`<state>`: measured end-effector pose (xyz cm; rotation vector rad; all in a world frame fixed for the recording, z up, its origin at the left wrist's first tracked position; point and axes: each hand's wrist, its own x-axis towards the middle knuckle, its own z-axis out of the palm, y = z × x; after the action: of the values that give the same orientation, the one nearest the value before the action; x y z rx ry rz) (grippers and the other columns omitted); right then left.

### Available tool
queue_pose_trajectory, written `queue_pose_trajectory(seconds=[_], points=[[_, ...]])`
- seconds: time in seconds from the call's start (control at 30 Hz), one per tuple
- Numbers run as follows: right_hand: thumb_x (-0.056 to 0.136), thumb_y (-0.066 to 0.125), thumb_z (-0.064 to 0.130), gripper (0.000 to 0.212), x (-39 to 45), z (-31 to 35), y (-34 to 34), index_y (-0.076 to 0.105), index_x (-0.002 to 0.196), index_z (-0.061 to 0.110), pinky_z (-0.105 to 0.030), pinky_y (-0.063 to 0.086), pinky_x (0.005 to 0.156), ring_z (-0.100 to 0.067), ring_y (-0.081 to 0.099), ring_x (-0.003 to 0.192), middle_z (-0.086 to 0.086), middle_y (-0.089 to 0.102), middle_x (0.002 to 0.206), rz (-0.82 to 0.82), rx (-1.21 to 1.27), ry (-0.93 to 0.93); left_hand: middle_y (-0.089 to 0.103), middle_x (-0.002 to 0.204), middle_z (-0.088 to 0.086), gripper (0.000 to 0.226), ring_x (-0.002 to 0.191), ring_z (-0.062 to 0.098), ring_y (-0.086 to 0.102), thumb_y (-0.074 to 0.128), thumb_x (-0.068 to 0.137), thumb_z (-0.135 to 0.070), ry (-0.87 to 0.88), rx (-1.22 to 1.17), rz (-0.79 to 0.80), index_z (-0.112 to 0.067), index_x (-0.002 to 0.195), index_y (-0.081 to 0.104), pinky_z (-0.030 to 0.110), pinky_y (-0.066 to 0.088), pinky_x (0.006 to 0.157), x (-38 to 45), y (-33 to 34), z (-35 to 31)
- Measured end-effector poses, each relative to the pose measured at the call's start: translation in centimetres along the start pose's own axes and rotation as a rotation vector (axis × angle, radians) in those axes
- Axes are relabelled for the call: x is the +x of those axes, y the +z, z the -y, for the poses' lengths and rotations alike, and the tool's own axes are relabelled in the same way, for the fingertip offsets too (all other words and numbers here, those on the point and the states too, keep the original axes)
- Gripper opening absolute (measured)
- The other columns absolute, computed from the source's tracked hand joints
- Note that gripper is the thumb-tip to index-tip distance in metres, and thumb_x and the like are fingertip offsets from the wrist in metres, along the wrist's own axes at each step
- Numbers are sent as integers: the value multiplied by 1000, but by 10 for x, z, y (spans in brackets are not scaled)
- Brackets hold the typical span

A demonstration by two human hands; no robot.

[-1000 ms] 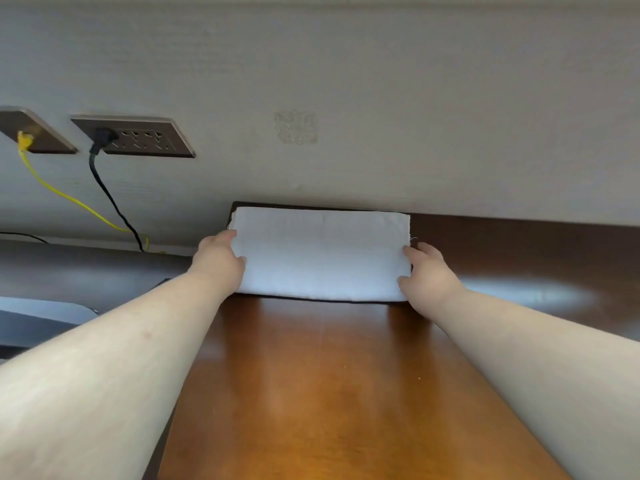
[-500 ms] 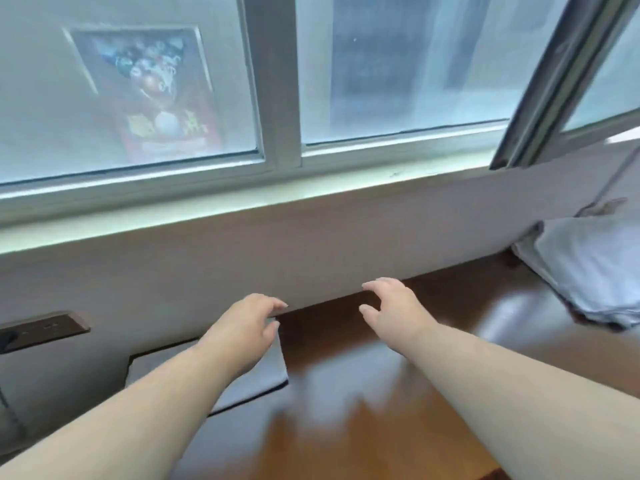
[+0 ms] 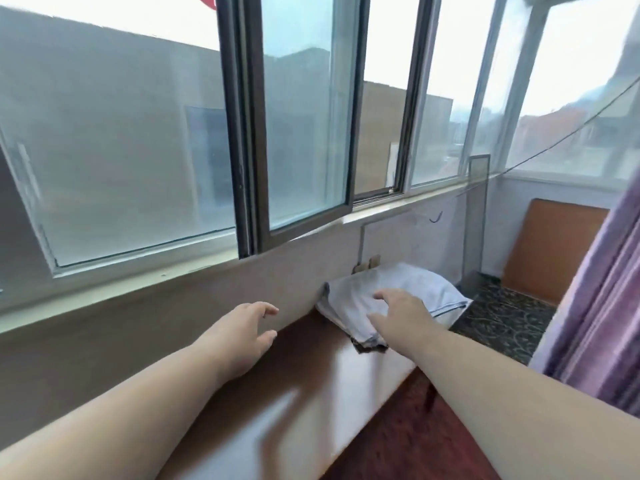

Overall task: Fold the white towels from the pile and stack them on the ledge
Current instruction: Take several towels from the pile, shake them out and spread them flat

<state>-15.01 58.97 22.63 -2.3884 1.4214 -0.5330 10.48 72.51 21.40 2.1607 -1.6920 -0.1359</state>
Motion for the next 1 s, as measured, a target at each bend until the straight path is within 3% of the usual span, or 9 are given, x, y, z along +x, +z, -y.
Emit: queue_pose_trajectory(seconds=[0.2,0.4,0.53,0.73,1.0], points=[[93,57,42,54,-24,-129,-90,49,143,24,-31,34,112,-24,45,135,-5,51,147,8,-87,92,55,137,1,54,126,17,53,61,91,-37,40,-83,9,-23,141,45,27,37,104,45,48,-156],[90,59,40,60,-44,-228,-117,46,145,22,-35,38,110,-32,47,133,-13,51,145,-15,-67,201,49,145,4,67,129,22,51,63,88,-38,26,-83,93,-21,147,37,31,38,106,66,112,-239],[88,61,44,66,-33,-259,-111,42,148,21,-38,42,106,-32,53,125,-13,55,140,0,-61,207,56,138,7,75,123,23,55,64,86,-39,15,-86,130,-19,151,32,35,42,106,84,143,-256],[93,61,43,71,13,-278,-88,33,154,17,-35,32,113,-29,42,137,-10,41,153,65,-130,152,39,153,8,73,137,24,42,62,89,-38,4,-61,136,-14,152,31,32,33,110,138,180,-253],[93,61,43,71,158,-310,-44,34,153,16,-32,23,118,-22,33,144,-4,39,156,119,-189,59,36,155,7,73,140,23,38,60,90,-41,-77,-35,198,-15,152,30,33,31,113,275,231,-205]])
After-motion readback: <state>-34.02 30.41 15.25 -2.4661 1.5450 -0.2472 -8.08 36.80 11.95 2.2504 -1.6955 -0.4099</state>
